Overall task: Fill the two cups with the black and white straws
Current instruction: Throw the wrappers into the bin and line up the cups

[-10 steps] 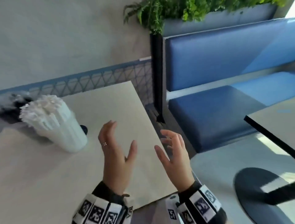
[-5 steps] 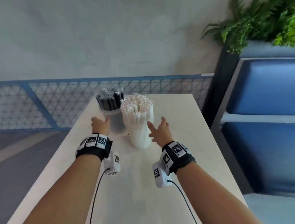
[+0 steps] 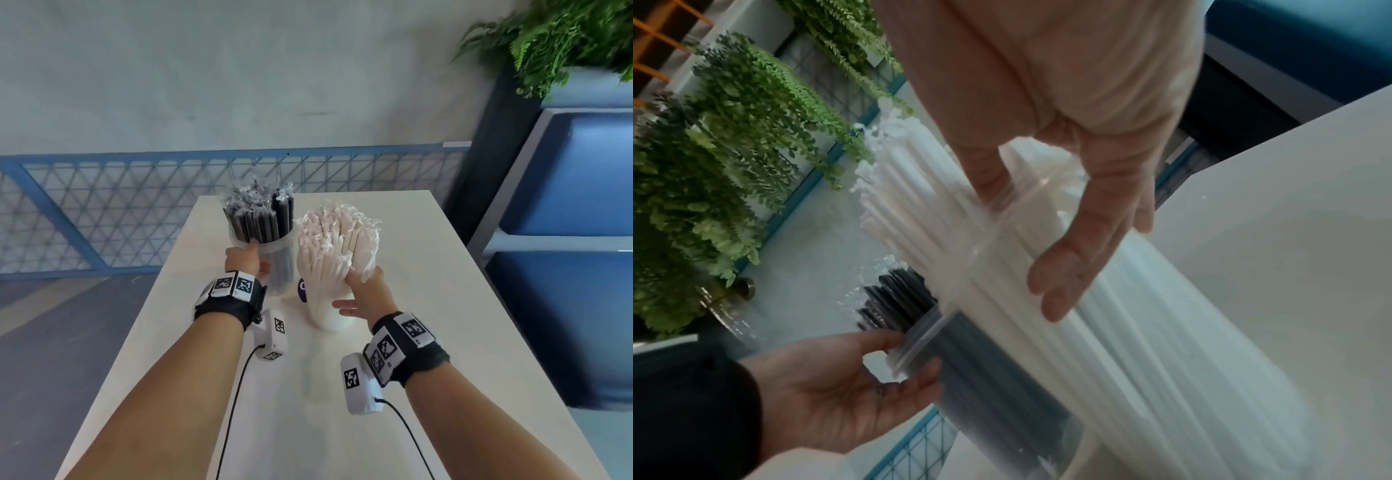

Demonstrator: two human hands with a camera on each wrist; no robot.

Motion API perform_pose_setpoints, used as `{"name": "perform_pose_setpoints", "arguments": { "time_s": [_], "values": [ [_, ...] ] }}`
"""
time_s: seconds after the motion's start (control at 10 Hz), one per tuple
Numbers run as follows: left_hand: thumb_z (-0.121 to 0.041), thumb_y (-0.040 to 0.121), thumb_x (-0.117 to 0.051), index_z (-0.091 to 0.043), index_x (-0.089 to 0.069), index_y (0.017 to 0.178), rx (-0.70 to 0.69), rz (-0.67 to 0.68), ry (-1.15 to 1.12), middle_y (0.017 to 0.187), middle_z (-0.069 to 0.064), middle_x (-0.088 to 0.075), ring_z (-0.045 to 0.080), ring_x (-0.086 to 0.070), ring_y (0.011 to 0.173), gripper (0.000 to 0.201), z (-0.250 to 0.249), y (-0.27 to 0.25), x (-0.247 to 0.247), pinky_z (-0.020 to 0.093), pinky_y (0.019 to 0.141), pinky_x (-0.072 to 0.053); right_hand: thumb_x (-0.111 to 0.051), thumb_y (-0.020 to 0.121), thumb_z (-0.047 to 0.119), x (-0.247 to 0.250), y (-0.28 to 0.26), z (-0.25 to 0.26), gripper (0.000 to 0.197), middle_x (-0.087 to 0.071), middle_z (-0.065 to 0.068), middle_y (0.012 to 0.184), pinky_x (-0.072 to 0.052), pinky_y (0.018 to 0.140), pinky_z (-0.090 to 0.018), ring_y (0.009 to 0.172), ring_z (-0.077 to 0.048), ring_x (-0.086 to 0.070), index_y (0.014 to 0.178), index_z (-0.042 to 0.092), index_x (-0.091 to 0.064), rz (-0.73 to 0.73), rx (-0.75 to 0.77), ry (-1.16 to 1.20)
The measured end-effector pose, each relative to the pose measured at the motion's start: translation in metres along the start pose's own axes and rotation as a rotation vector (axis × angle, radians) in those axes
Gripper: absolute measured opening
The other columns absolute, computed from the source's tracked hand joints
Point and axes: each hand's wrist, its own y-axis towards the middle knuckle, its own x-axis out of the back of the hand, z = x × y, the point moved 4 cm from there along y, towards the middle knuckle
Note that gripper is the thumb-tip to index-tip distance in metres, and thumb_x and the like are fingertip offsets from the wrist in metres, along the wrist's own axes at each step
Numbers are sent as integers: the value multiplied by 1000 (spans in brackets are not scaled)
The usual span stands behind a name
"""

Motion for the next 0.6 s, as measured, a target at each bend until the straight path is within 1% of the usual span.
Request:
{"name": "perform_pose_setpoints", "arguments": {
  "time_s": [0.1,0.2,0.3,0.4,0.5,0.6],
  "values": [
    [-6,91,-41,13,-46,117,8,36,-110,65,18,-55,26,-52,51,33,-4,-2,-8,23,31,-47,-50,92,12,0,11,-3,44,-55,-21,108,-58,57,-33,77,-31,-64,132,0,-34,-14,53,54],
    [0,89,-39,11,-49,105,-13,28,-134,42,13,-55,22,-54,34,21,-10,-7,-10,23,30,-46,-46,93,6,1,23,0,41,-51,-23,108,-56,52,-29,75,-30,-60,131,-5,-35,-7,54,110],
    [0,91,-37,7,-46,97,-26,47,-153,39,12,-54,13,-50,24,12,-12,-9,-15,22,30,-45,-45,94,4,2,32,6,40,-49,-20,106,-58,59,-34,74,-28,-59,132,-2,-36,-5,75,137],
    [0,92,-38,7,-47,95,-41,55,-163,59,17,-50,13,-50,24,12,-14,-7,-19,21,31,-45,-45,94,4,4,47,19,41,-49,-18,104,-58,57,-33,73,-26,-59,134,6,-36,-19,97,147],
    [-2,93,-38,6,-46,89,-26,70,-181,63,18,-49,13,-50,24,12,-17,-2,-23,22,31,-45,-41,98,22,4,56,38,38,-50,-13,96,-57,57,-29,67,-20,-63,134,9,-36,-54,122,145],
    [-3,94,-38,6,-44,93,-23,73,-205,64,19,-49,13,-50,25,11,-25,7,-27,22,32,-47,-47,79,62,0,66,68,62,-54,-6,83,-51,79,-30,85,-22,-65,113,10,-48,33,130,-470]
  ]
}}
